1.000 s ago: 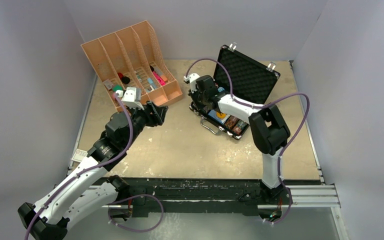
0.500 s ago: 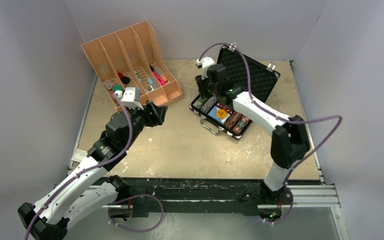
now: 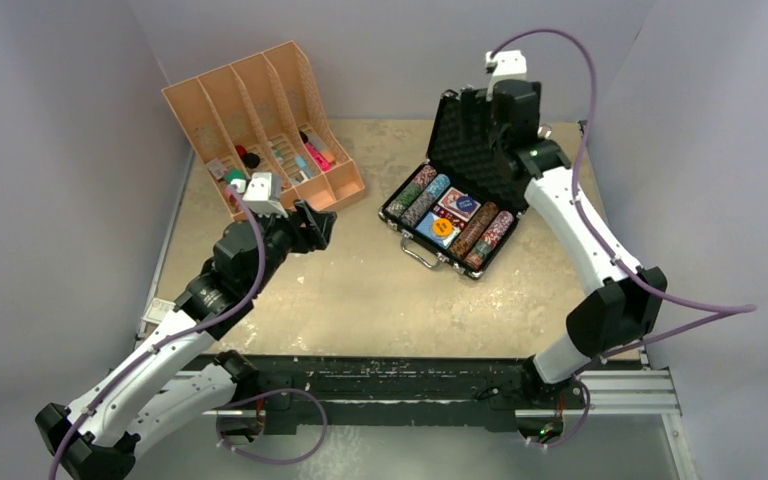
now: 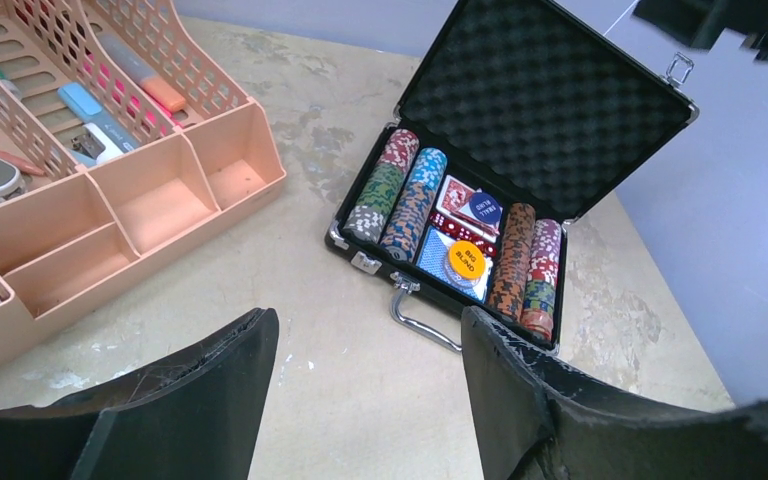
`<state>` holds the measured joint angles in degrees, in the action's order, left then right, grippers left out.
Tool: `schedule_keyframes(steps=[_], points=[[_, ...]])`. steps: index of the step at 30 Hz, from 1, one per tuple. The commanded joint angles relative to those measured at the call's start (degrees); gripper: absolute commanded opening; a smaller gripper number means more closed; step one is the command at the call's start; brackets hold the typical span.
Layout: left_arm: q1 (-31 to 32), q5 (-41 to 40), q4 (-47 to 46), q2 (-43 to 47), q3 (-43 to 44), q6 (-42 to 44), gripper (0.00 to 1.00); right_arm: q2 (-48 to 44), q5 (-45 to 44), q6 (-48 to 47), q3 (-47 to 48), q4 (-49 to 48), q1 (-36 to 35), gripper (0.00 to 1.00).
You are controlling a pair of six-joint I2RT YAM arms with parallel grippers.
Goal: Pack up texas hold em set
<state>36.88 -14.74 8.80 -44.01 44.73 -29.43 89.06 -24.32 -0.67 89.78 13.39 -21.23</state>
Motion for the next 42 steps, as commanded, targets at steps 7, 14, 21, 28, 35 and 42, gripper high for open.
schedule_keyframes(steps=[7, 14, 21, 28, 35, 42], points=[[0.0, 0.7, -0.9, -0.2, 1.9, -0.3, 0.67, 13.2, 1.1, -6.5, 17.4, 5.4, 9.5, 0.99], [-0.1, 1.0, -1.3, -0.8, 1.9, -0.1, 0.67, 16.9, 9.8, -11.0, 20.1, 10.6, 10.5, 0.99], [0.0, 1.2, -1.7, -1.5, 1.8, -0.2, 0.67, 19.3, 13.0, -12.6, 19.9, 14.0, 10.6, 0.94], [0.0, 1.3, -1.8, -1.4, 1.8, -0.1, 0.67, 17.8, 14.8, -11.1, 18.5, 16.4, 10.1, 0.85], [0.0, 1.2, -2.1, -1.5, 1.8, -0.1, 0.67, 14.7, 15.7, -7.1, 15.0, 19.0, 7.9, 0.68], [-0.1, 0.9, -1.9, -1.5, 1.8, -0.2, 0.67, 10.4, 15.5, -2.9, 10.4, 20.5, 2.4, 0.62]])
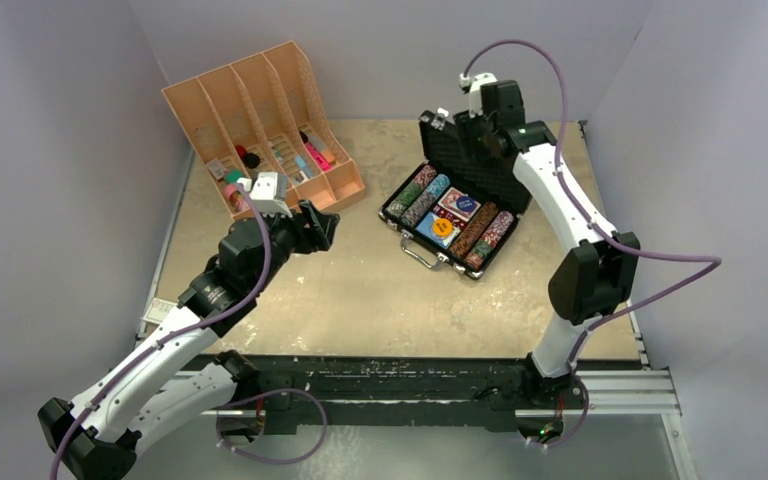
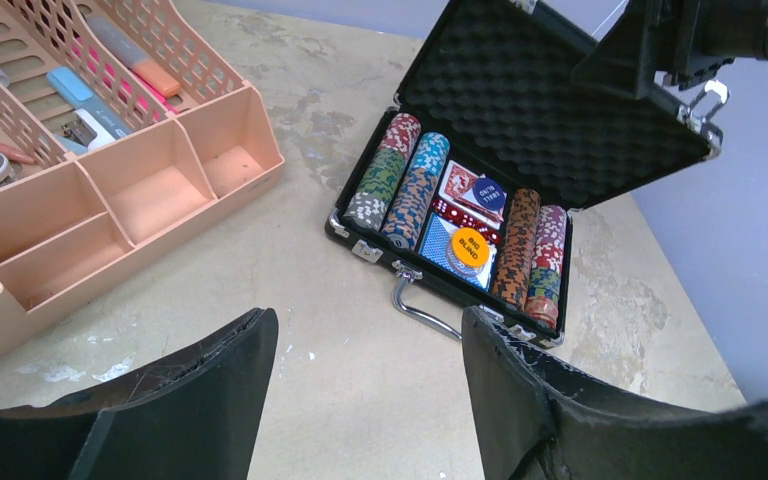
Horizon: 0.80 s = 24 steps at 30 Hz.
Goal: Pack up texas hold em set
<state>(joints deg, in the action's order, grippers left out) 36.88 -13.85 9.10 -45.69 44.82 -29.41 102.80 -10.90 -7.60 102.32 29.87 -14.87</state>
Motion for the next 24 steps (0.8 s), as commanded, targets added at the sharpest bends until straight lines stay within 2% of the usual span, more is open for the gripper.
schedule_keyframes(steps=[1, 5, 10, 13, 17, 24], points=[[-0.1, -0.1, -2.1, 0.1, 1.7, -0.2, 0.67, -4.0, 2.5, 4.1, -2.5, 5.6, -5.5, 0.61], [0.0, -0.3, -2.0, 0.3, 1.6, -0.1, 0.67, -9.3, 10.7, 5.2, -8.2, 5.4, -8.9, 0.62], [-0.1, 0.8, -2.5, -0.8, 1.7, -0.6, 0.67, -17.9, 22.2, 8.9, -17.9, -0.6, -9.2, 0.63], [-0.1, 1.3, -3.5, -2.0, 1.3, -1.9, 0.67, -20.7, 20.2, 12.0, -22.3, -4.0, -9.2, 0.64], [0.0, 2.3, -5.1, -5.9, 1.5, -5.6, 0.68, -20.0, 13.7, 18.0, -26.8, -8.7, -9.2, 0.64], [0.0, 4.0, -10.2, -19.9, 4.0, -18.3, 0.67, -13.2, 7.8, 21.0, -30.4, -13.8, -9.2, 0.56]])
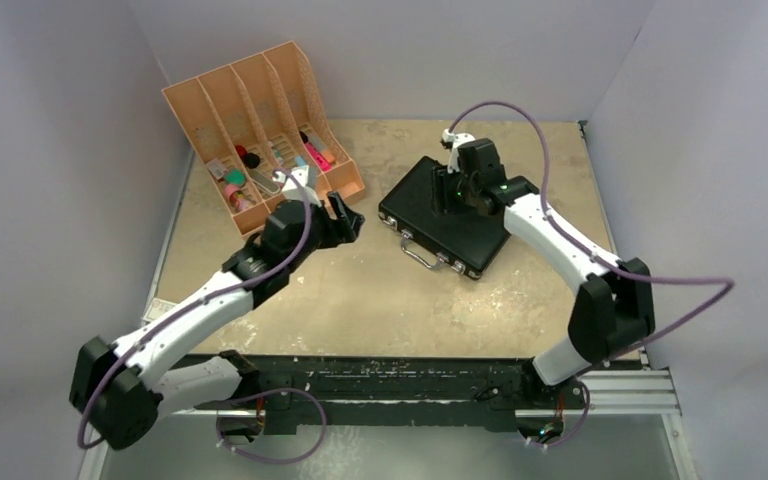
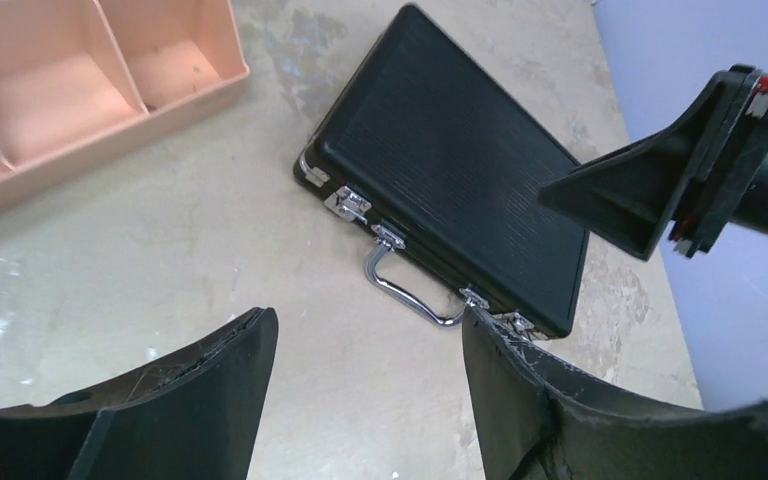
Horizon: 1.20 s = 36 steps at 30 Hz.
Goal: Pack up texas hold em set
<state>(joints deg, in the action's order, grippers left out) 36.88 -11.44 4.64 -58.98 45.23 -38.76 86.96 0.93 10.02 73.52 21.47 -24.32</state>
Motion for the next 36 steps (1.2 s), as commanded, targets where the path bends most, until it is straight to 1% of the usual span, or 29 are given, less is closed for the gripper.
schedule_keyframes(steps=[1, 3, 4, 7, 9, 11, 14, 16, 18, 19, 20, 21, 23, 24, 30, 33, 36], points=[[0.0, 1.2, -6.7, -9.3, 4.1, -10.4, 0.61, 3.5, -4.3, 3.8, -2.1, -6.1, 0.2, 0.55], [0.0, 0.7, -9.3, -13.9, 5.1, -12.9, 0.51, 5.1, -4.3, 4.1, -2.8, -7.4, 0.2, 0.53], [0.0, 0.6, -11.6, -16.3, 5.8, -13.2, 0.48, 5.8, -4.6, 4.4, -3.1, -7.7, 0.2, 0.52], [0.0, 0.8, -14.4, -23.5, 8.2, -13.7, 0.43, 8.1, -5.2, 5.4, -4.4, -7.8, 0.2, 0.48], [-0.1, 1.8, -15.5, -27.5, 9.9, -13.4, 0.42, 9.3, -3.7, 4.7, -5.7, -7.7, 0.2, 0.47], [-0.1, 5.1, -17.4, -31.0, 11.0, -13.3, 0.44, 10.5, -2.7, 2.5, -6.9, -7.2, -0.1, 0.47], [-0.2, 7.7, -16.8, -35.4, 13.2, -13.3, 0.45, 12.1, -2.9, 1.4, -8.9, -6.5, -0.1, 0.47], [-0.2, 6.9, -16.6, -37.0, 13.6, -13.4, 0.43, 13.1, -3.0, 1.2, -9.4, -6.7, -0.1, 0.47], [-0.3, 5.8, -17.1, -38.0, 13.6, -13.1, 0.39, 14.0, -3.0, 1.2, -9.6, -6.9, -0.1, 0.47], [-0.2, 5.5, -17.2, -38.5, 13.8, -12.9, 0.36, 14.5, -2.9, 1.3, -9.6, -7.0, -0.1, 0.45], [-0.2, 5.1, -17.1, -39.0, 14.0, -12.4, 0.3, 15.0, -2.6, 1.3, -9.7, -7.1, -0.1, 0.4], [-0.2, 4.7, -16.6, -39.4, 14.2, -11.9, 0.27, 15.5, -2.0, 1.2, -9.7, -7.1, -0.1, 0.36], [-0.3, 3.5, -15.9, -40.0, 14.6, -11.2, 0.23, 16.3, -1.1, 1.3, -9.8, -7.0, -0.1, 0.28], [-0.2, 3.2, -15.7, -40.2, 14.6, -11.1, 0.21, 16.7, -0.6, 1.4, -9.9, -7.1, -0.1, 0.26], [-0.2, 1.5, -14.1, -42.4, 15.2, -10.8, 0.19, 17.2, 0.4, 1.5, -10.1, -7.8, -0.1, 0.24], [-0.2, -0.3, -12.1, -43.4, 15.8, -10.9, 0.09, 17.0, 0.2, 1.5, -10.0, -7.8, -0.1, 0.23], [-0.3, -1.8, -9.8, -44.2, 16.4, -10.9, 0.05, 16.9, 0.1, 1.6, -10.1, -7.8, -0.1, 0.2]])
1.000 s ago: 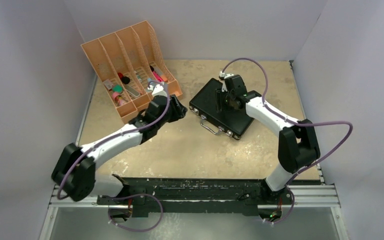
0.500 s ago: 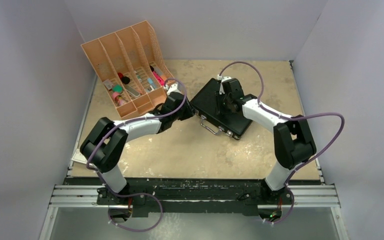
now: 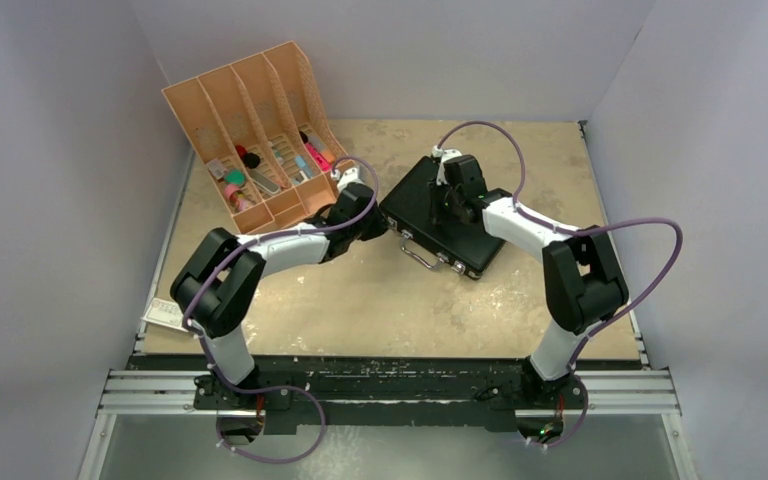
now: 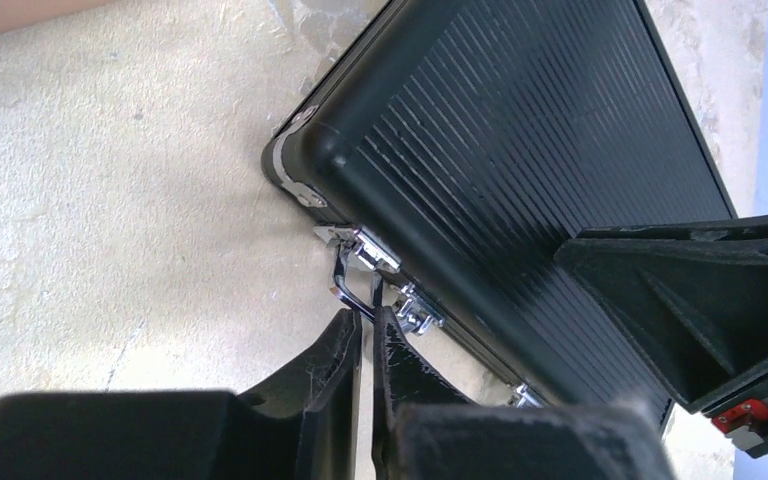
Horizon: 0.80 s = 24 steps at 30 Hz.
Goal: Pack up texas hold em set
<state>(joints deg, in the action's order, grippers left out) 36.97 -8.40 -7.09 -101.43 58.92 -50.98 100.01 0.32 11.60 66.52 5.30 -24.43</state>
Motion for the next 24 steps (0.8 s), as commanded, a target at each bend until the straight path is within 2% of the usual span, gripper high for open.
schedule_keyframes(steps=[1, 3, 18, 21, 24], points=[[-0.3, -5.2, 2.3, -2.1, 2.7, 1.2, 0.03, 3.8, 0.7, 0.1, -3.1, 8.4, 0.0, 0.19], [-0.3, -5.1, 3.1, -2.7, 2.9, 1.2, 0.0, 3.6, 0.6, 0.2, -3.0, 8.4, 0.0, 0.17], [0.7, -7.7, 11.7, -4.9, 3.1, -3.3, 0.0, 3.0, 1.7, 1.9, -2.3, 9.2, 0.0, 0.14], [0.7, -7.2, 10.4, -4.9, 3.1, -3.3, 0.0, 3.0, 1.7, 2.1, -2.3, 9.0, 0.0, 0.14], [0.7, -3.7, 4.6, -5.8, 3.5, -2.2, 0.0, 2.9, 1.7, 2.1, -2.2, 8.3, 0.0, 0.13]])
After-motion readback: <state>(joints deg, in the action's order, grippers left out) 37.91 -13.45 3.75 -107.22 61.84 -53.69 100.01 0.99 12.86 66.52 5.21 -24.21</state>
